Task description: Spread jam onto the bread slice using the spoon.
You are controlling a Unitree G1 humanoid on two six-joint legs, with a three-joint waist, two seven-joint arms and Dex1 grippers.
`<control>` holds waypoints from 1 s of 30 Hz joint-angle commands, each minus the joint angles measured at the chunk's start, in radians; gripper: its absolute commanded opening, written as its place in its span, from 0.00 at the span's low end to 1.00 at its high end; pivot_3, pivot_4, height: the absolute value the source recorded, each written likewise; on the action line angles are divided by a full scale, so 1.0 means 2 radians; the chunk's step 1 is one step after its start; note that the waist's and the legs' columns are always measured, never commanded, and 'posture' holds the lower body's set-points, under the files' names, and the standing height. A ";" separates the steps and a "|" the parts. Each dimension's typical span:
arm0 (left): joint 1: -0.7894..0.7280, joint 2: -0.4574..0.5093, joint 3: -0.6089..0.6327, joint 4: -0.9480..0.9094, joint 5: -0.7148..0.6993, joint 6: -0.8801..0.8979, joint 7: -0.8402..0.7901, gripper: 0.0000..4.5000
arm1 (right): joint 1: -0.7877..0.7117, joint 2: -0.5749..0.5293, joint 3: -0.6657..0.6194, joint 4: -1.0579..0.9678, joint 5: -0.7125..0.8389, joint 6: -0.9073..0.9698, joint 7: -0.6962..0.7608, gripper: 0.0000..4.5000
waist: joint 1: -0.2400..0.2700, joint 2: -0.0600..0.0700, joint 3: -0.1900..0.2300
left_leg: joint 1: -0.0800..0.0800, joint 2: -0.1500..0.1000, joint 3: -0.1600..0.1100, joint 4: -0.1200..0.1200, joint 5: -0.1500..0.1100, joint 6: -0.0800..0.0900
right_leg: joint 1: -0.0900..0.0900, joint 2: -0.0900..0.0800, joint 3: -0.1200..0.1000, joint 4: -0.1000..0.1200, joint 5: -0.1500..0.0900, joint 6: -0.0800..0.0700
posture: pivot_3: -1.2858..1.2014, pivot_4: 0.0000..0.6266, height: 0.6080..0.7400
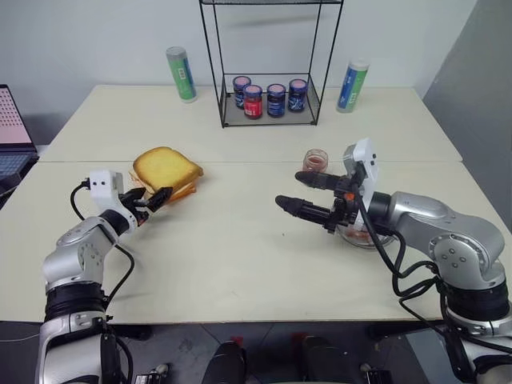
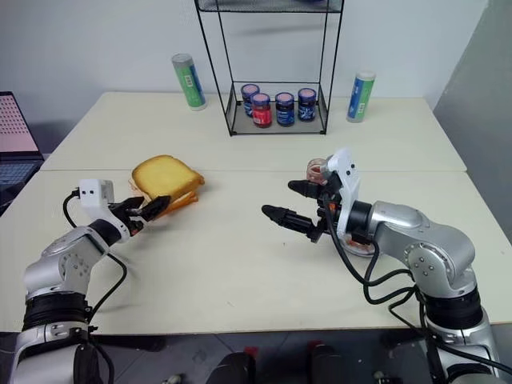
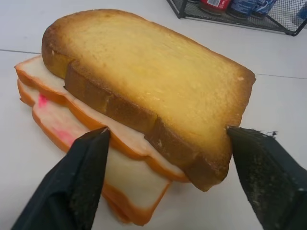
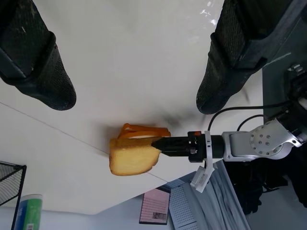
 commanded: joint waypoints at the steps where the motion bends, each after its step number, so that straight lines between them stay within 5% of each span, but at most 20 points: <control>1: -0.004 0.013 0.001 -0.010 0.007 -0.008 -0.003 0.67 | -0.011 0.004 -0.013 -0.007 -0.003 -0.010 -0.001 1.00 | 0.000 0.000 0.000 | 0.000 0.000 0.000 0.000 0.000 0.000 | 0.000 0.000 0.000 0.000 0.000 0.000 | 0.52 0.24 1.00; 18: 0.015 0.021 0.027 -0.046 0.003 -0.006 0.025 0.01 | -0.021 0.007 -0.017 0.013 -0.022 -0.022 0.001 1.00 | -0.001 0.000 0.000 | 0.000 0.000 0.000 0.000 0.000 0.000 | 0.000 0.000 0.000 0.000 0.000 0.000 | 0.52 0.24 1.00; 30: 0.026 0.047 0.016 -0.265 -0.139 0.176 -0.033 0.01 | -0.007 -0.023 -0.052 -0.006 0.001 0.000 0.010 1.00 | -0.001 0.000 0.000 | -0.002 0.001 -0.001 0.000 0.000 0.000 | -0.001 0.000 -0.001 -0.001 0.000 0.000 | 0.52 0.24 1.00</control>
